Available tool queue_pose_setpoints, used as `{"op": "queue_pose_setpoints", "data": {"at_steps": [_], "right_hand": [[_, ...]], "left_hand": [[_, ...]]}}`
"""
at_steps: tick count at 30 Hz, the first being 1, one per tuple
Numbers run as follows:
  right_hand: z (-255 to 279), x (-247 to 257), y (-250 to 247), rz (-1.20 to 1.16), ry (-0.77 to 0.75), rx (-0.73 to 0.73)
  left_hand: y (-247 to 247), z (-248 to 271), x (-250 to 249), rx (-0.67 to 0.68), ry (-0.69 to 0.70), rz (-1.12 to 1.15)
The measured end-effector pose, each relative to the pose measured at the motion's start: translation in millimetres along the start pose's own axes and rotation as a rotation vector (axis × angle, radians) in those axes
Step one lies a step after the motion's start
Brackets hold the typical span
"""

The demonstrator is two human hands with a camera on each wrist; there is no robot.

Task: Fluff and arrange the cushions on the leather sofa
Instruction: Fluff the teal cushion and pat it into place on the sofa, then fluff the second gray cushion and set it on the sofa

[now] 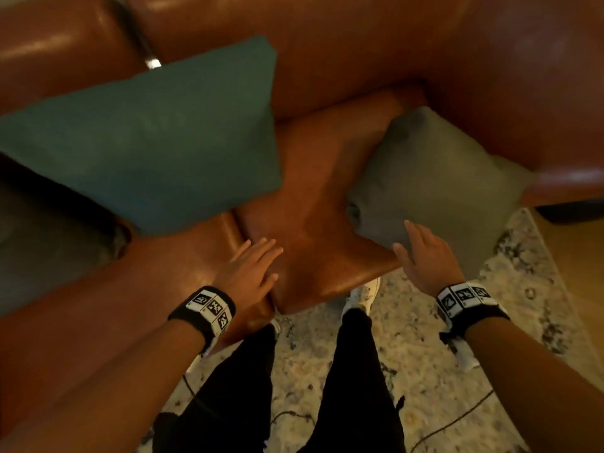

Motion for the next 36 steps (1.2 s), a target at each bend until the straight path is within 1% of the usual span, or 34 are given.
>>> {"op": "queue_pose_setpoints", "data": {"at_steps": [3, 6, 8, 10, 13, 15, 16, 18, 20, 21, 23, 26, 28, 30, 32, 34, 36], "right_hand": [[-12, -47, -25, 0.038, -0.019, -0.048], [-39, -94, -54, 0.110, -0.062, -0.093], [-63, -123, -74, 0.142, -0.082, -0.127], [-81, -152, -89, 0.126, -0.058, -0.163], [-83, -197, -97, 0.088, 0.018, -0.181], [-76, -225, -99, 0.051, 0.090, -0.200], [-73, -239, -98, 0.000, 0.152, -0.194], [-67, -269, -85, -0.147, 0.293, -0.130], [-63, -286, -66, -0.338, 0.389, -0.037], [-63, -290, -57, -0.419, 0.415, -0.005], [-63, -283, -48, -0.539, 0.465, 0.016], [-65, -254, -52, -0.669, 0.496, -0.053], [-73, -238, -59, -0.664, 0.472, -0.113], [-86, -222, -68, -0.614, 0.404, -0.121], [-104, -202, -76, -0.547, 0.298, -0.066], [-121, -173, -80, -0.466, 0.201, 0.005], [-133, -143, -76, -0.381, 0.124, 0.073]], "left_hand": [[14, -29, -42, 0.035, 0.023, -0.024], [30, -63, -87, 0.052, 0.003, 0.023], [37, -89, -113, 0.006, -0.069, 0.116], [38, -117, -132, -0.054, -0.190, 0.251], [29, -163, -151, -0.145, -0.347, 0.406], [18, -193, -161, -0.190, -0.407, 0.449], [13, -209, -166, -0.196, -0.423, 0.455], [6, -238, -174, -0.153, -0.446, 0.449], [4, -263, -182, -0.052, -0.475, 0.455], [4, -272, -185, -0.006, -0.485, 0.456], [3, -281, -192, 0.021, -0.503, 0.455], [-1, -275, -201, 0.012, -0.561, 0.523], [-6, -260, -202, -0.027, -0.620, 0.623], [-6, -231, -195, -0.108, -0.710, 0.695], [5, -192, -179, -0.165, -0.798, 0.776], [26, -157, -158, -0.156, -0.872, 0.889], [48, -129, -136, -0.126, -0.935, 0.952]]}}
Point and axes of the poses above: each hand's wrist, its own z-axis away from the middle knuckle, its own y-axis out of the palm, x = y × z, the point moved 7 cm from there along -z, towards the middle knuckle, and after that the axes turned 5 degrees about -y, right-handed, at the moved point
